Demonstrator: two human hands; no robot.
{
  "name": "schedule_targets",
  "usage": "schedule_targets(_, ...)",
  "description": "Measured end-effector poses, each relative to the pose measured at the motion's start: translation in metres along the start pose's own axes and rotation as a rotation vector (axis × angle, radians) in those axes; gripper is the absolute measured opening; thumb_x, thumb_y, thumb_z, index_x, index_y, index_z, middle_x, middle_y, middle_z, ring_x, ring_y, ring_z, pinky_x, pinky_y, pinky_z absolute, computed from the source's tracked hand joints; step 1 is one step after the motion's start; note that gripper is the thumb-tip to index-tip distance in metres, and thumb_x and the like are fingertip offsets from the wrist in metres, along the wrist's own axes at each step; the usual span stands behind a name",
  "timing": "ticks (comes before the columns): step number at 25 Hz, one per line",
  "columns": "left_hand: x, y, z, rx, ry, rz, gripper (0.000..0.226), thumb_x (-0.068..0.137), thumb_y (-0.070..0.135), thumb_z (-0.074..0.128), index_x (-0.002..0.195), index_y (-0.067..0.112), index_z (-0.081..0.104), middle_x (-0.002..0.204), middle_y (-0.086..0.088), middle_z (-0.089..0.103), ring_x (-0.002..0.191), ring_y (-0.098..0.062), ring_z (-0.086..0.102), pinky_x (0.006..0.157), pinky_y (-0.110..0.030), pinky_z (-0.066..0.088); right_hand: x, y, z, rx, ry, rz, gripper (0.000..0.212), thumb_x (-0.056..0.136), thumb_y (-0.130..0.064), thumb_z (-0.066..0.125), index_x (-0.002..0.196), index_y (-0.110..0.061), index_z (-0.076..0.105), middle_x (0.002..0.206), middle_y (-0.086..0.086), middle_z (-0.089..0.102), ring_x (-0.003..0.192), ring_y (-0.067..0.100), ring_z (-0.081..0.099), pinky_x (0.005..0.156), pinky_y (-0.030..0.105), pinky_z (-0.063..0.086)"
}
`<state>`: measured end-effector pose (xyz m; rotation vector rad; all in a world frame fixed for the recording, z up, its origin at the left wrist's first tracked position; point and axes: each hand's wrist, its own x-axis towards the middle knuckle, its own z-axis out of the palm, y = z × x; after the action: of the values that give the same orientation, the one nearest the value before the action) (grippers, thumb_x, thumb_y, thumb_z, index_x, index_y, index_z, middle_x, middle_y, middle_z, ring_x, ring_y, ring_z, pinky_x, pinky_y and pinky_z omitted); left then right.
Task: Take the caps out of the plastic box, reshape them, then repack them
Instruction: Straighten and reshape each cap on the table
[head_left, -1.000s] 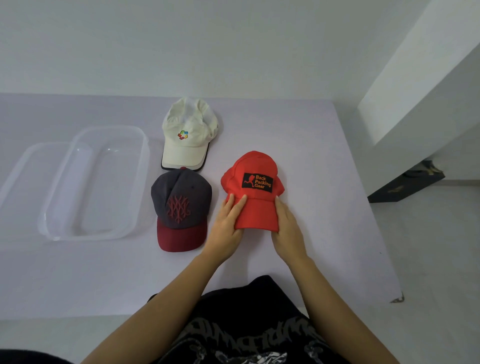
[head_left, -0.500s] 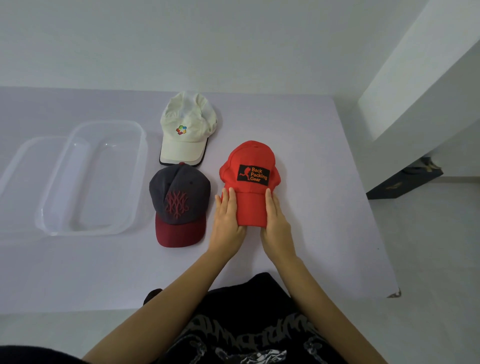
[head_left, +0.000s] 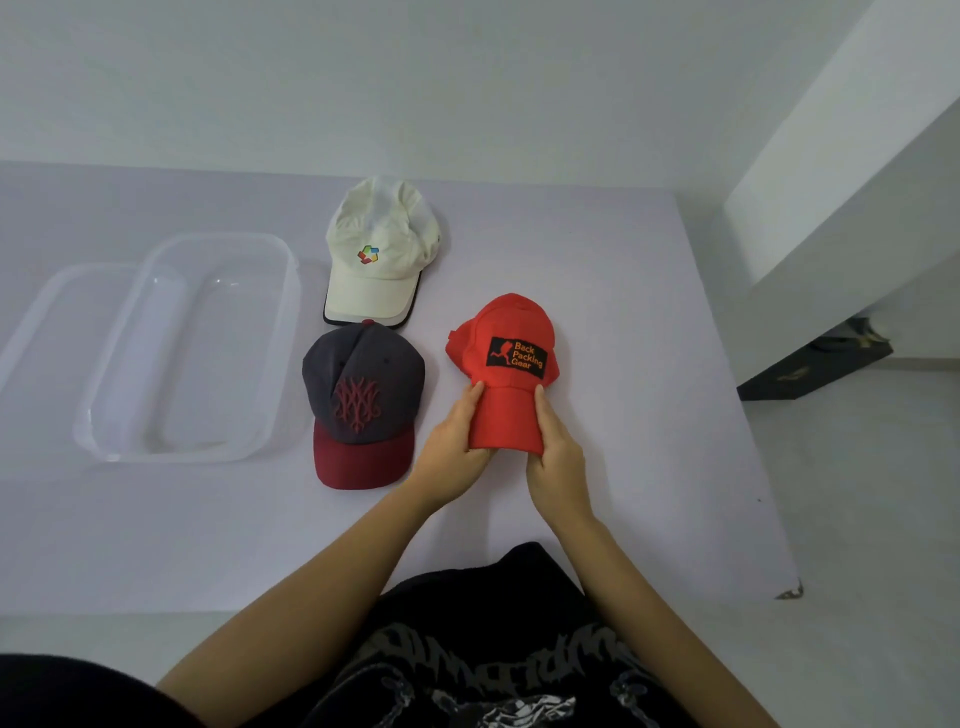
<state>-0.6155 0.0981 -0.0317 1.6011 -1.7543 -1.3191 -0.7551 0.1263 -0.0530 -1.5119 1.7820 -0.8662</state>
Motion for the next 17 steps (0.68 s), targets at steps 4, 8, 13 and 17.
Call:
schedule_targets(4, 0.003, -0.008, -0.008, 0.047, 0.040, -0.002, 0.079, 0.090, 0.024, 0.056, 0.150, 0.018, 0.005, 0.159, -0.007, 0.010, 0.146, -0.023, 0.014, 0.118, -0.042, 0.020, -0.001, 0.000, -0.001, -0.002, -0.031, -0.080, 0.070, 0.088, 0.007, 0.042, 0.147, -0.021, 0.016, 0.151, 0.010, 0.034, 0.136, 0.025, 0.038, 0.111, 0.039, 0.035)
schedule_targets(8, -0.001, -0.002, -0.012, -0.249, 0.059, -0.038, 0.076, 0.090, 0.030, 0.060, 0.149, 0.028, 0.012, 0.154, 0.001, 0.029, 0.136, -0.014, 0.037, 0.112, -0.036, 0.033, 0.000, -0.011, 0.002, 0.107, -0.008, -0.095, 0.068, 0.088, -0.003, 0.040, 0.144, -0.029, 0.011, 0.146, 0.011, 0.042, 0.129, 0.024, 0.047, 0.108, 0.034, 0.038)
schedule_targets(13, -0.007, 0.015, -0.001, -0.529, 0.036, -0.089, 0.071, 0.084, 0.040, 0.060, 0.145, 0.028, 0.025, 0.138, 0.006, 0.045, 0.116, 0.000, 0.049, 0.090, -0.013, 0.039, 0.005, -0.026, 0.003, 0.218, 0.042, -0.014, 0.067, 0.093, 0.004, 0.045, 0.139, -0.034, 0.014, 0.124, 0.005, 0.055, 0.106, 0.016, 0.056, 0.101, 0.026, 0.043)
schedule_targets(17, -0.006, 0.014, -0.012, -0.382, 0.044, -0.040, 0.076, 0.086, 0.030, 0.064, 0.147, 0.026, 0.020, 0.141, 0.009, 0.038, 0.120, -0.004, 0.046, 0.097, -0.020, 0.038, 0.004, -0.017, -0.002, 0.138, 0.060, -0.114, 0.072, 0.086, 0.010, 0.042, 0.143, -0.028, 0.019, 0.143, 0.011, 0.044, 0.127, 0.022, 0.048, 0.107, 0.034, 0.039)
